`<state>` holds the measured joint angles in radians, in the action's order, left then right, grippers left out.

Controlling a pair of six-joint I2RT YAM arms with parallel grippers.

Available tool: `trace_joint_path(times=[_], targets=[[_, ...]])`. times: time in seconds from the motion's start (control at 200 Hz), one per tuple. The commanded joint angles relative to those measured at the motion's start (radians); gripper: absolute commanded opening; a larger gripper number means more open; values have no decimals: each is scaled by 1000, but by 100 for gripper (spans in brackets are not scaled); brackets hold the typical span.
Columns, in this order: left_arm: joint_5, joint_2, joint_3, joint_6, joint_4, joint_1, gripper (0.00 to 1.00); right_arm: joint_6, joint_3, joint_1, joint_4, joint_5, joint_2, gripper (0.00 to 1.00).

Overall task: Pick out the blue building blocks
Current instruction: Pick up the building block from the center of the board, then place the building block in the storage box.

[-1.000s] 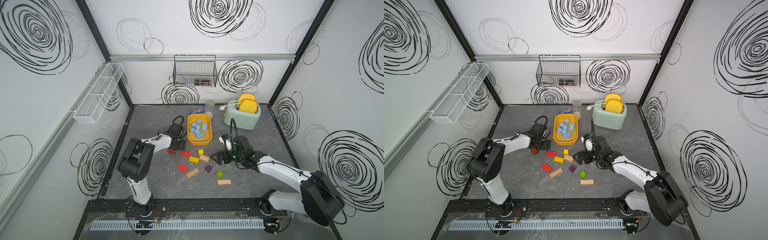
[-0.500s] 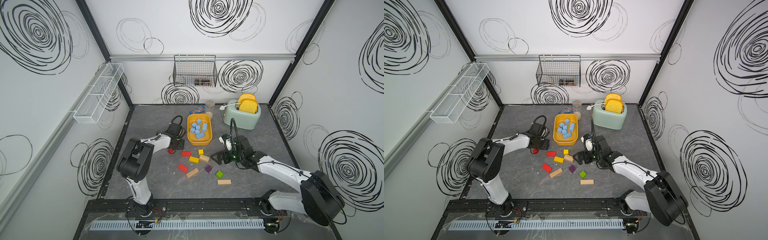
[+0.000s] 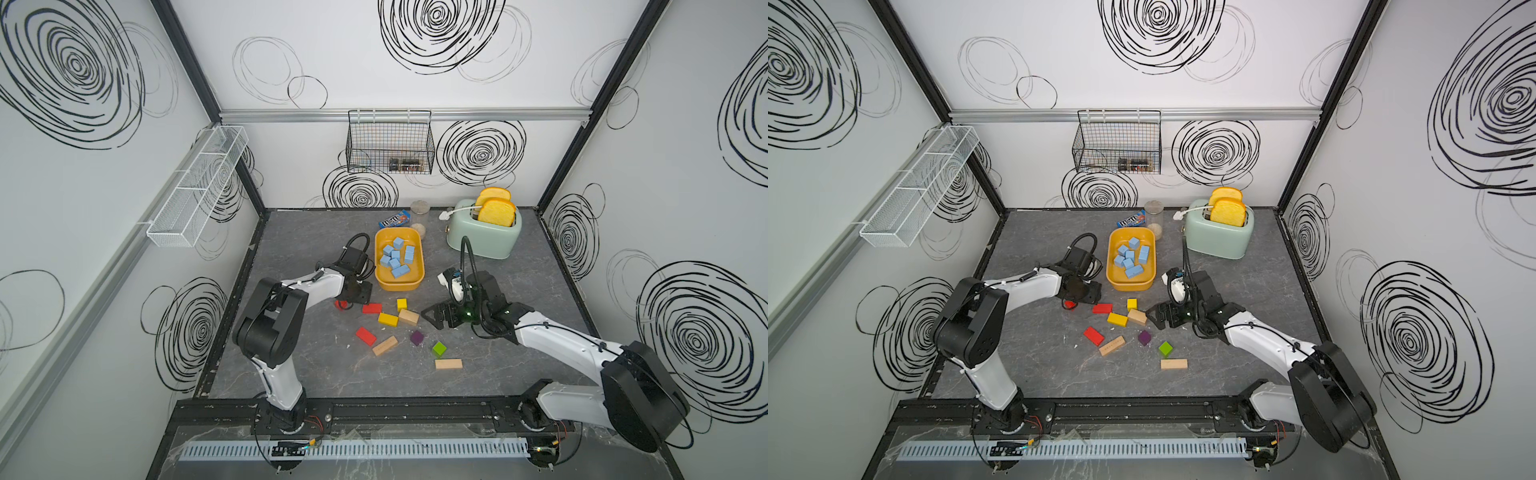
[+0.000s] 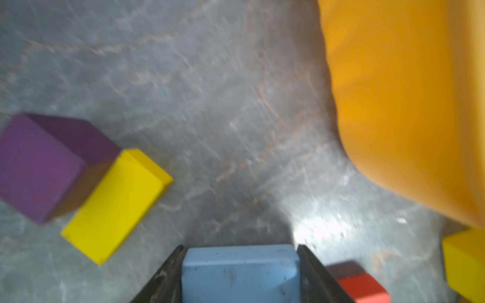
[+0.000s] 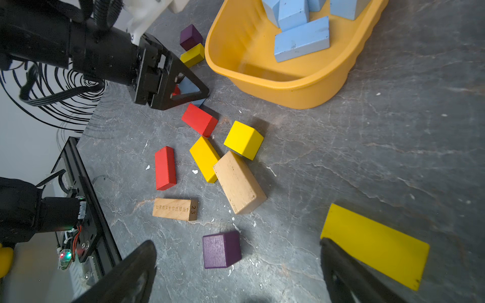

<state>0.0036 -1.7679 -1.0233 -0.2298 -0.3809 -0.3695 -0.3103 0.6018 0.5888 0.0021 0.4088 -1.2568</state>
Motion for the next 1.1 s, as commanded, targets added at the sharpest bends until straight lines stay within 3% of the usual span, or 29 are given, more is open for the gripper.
trace_joint_path(times=[0.0, 0.19, 0.395, 0.775, 1.096], targets=[[1, 77, -50, -18, -62, -3, 59, -2, 43, 4, -21, 5, 29, 98], [-32, 140, -138, -1, -135, -4, 59, -11, 68, 3, -24, 1, 48, 98], [7, 156, -262, 22, -164, -39, 60, -26, 84, -11, -44, -16, 57, 98], [14, -59, -488, 63, -186, -163, 60, -46, 60, -87, -85, -43, 110, 98], [-28, -218, -574, 64, -214, -194, 60, -42, 47, -100, -101, -82, 128, 98]])
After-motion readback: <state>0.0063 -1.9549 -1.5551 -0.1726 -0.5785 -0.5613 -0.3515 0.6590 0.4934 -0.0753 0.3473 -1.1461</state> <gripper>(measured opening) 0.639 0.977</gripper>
